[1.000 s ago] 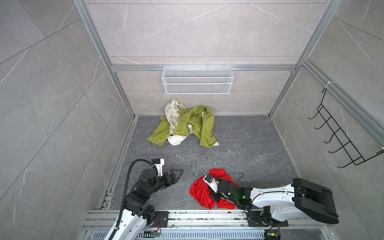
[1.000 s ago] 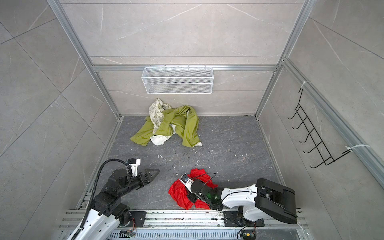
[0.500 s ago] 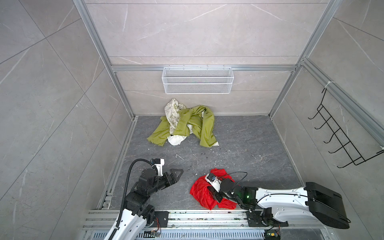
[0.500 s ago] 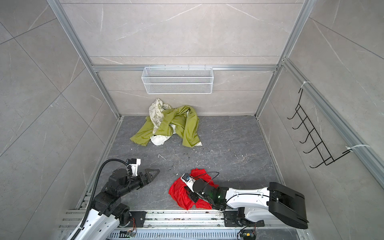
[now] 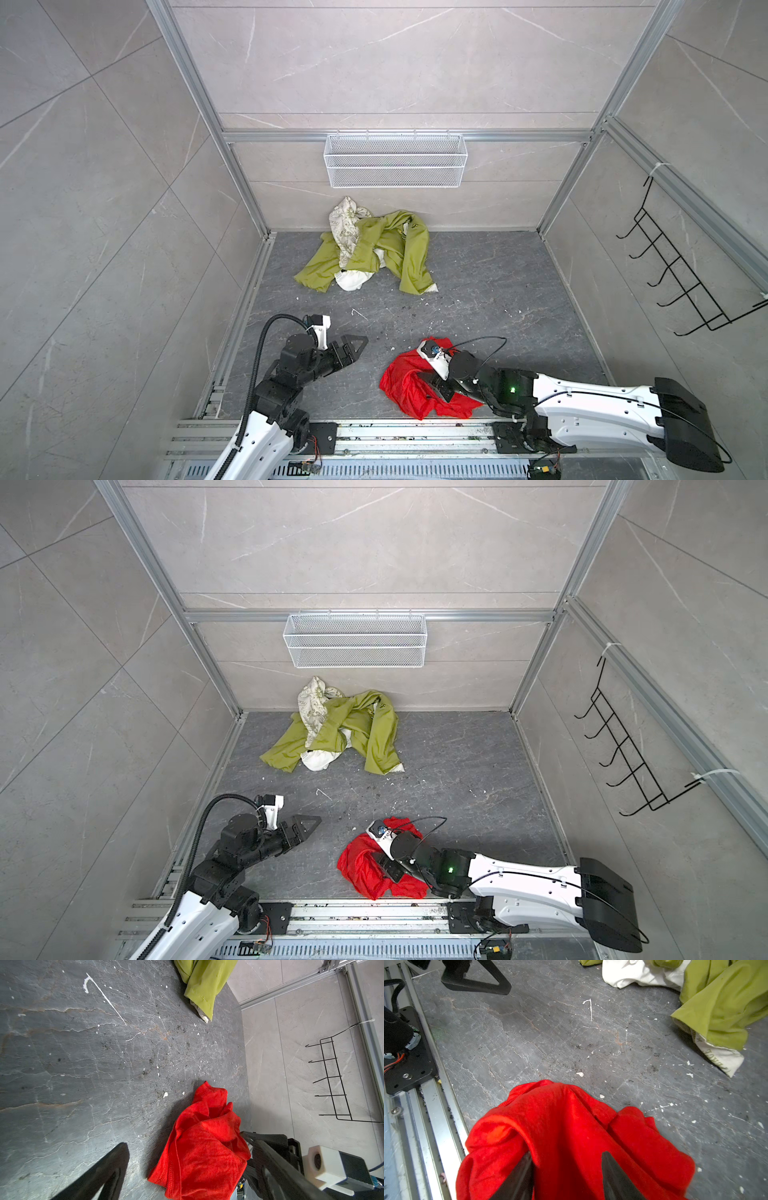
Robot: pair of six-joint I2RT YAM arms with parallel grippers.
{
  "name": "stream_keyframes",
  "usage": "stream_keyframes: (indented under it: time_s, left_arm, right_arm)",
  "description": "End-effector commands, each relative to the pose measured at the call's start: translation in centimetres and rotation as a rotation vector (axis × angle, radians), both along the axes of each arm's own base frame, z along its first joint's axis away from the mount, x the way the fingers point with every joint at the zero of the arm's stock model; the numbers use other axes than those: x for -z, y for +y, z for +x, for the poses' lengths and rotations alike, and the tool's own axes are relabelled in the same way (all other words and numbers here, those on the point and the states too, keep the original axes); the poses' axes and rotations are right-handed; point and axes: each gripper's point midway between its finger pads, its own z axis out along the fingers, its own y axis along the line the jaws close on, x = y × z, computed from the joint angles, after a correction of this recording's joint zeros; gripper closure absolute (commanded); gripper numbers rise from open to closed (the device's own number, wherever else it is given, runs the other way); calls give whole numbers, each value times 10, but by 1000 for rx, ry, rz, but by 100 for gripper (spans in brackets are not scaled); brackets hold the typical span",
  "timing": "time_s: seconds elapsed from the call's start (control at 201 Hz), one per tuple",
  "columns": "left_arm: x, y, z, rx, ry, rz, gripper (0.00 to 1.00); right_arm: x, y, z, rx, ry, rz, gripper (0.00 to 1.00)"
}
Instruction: Pick out a specific cloth from the pile
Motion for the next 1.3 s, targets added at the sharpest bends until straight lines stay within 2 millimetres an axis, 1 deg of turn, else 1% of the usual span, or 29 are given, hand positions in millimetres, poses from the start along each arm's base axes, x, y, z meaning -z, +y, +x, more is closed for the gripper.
stream_keyframes:
  time_s: [0.0, 0.12, 0.179, 0.259, 0.359, 0.403, 0.478, 0.528, 0.568, 0.618, 0.662, 0.697, 0.747, 0.832, 0.887, 0.961, 0.991, 1.026, 1.111, 1.18, 1.215, 1.295]
  left_arm:
    - [-24, -3, 6, 17, -94, -4, 4]
    - [-30, 5, 12, -12, -133, 52, 4]
    - [-32, 12, 16, -41, -152, 98, 4]
    - [-35, 27, 24, -111, -171, 184, 4]
    - [-43, 46, 37, -184, -211, 315, 3]
    - [-46, 55, 44, -213, -236, 380, 2]
    - [-52, 72, 58, -291, -269, 485, 2]
    - [-58, 80, 67, -343, -290, 518, 2]
    - [-60, 86, 74, -386, -303, 548, 0]
    - [-57, 91, 83, -398, -336, 611, 0]
    - [-52, 90, 89, -350, -396, 700, 0]
    - [-48, 92, 93, -328, -431, 764, 0]
    - [-41, 104, 98, -361, -436, 857, 1]
    - [-25, 120, 108, -374, -398, 1008, 1]
    - [-12, 128, 115, -372, -356, 1067, 1]
    - [4, 139, 124, -357, -307, 1099, 1]
    - [9, 145, 128, -368, -287, 1099, 1]
    - [18, 149, 134, -357, -271, 1068, 1]
    - [36, 168, 144, -379, -239, 992, 2]
    - [45, 181, 152, -400, -249, 968, 2]
    - [47, 185, 156, -408, -248, 965, 2]
    - [44, 183, 172, -386, -291, 985, 2]
  right_arm:
    - [-26, -4, 2, 26, -18, 24, 45]
    - [-50, -6, 10, 49, -89, 61, 45]
    - [-56, -10, 17, 73, -143, 56, 44]
    - [-65, -17, 30, 117, -226, 41, 40]
    - [-85, -30, 50, 199, -305, 59, 36]
    - [-95, -41, 63, 253, -330, 82, 33]
    - [-105, -60, 80, 331, -362, 111, 27]
    - [-113, -77, 93, 405, -390, 123, 24]
    - [-118, -88, 101, 449, -412, 122, 20]
    - [-125, -107, 111, 547, -452, 127, 13]
    - [-132, -125, 118, 655, -500, 139, 1]
    - [-137, -133, 121, 693, -533, 147, 0]
    - [-139, -142, 126, 720, -561, 145, 0]
    - [-136, -164, 141, 811, -564, 86, 0]
    - [-128, -178, 150, 860, -540, 1, 0]
    - [-118, -189, 162, 880, -517, -110, 0]
    - [-112, -192, 167, 878, -510, -141, 0]
    - [-106, -200, 174, 896, -508, -160, 0]
    - [-87, -224, 187, 958, -499, -132, 0]
    - [-67, -250, 197, 1028, -504, -100, 0]
    - [-58, -255, 201, 1030, -498, -85, 0]
    - [-39, -263, 212, 1039, -508, -43, 0]
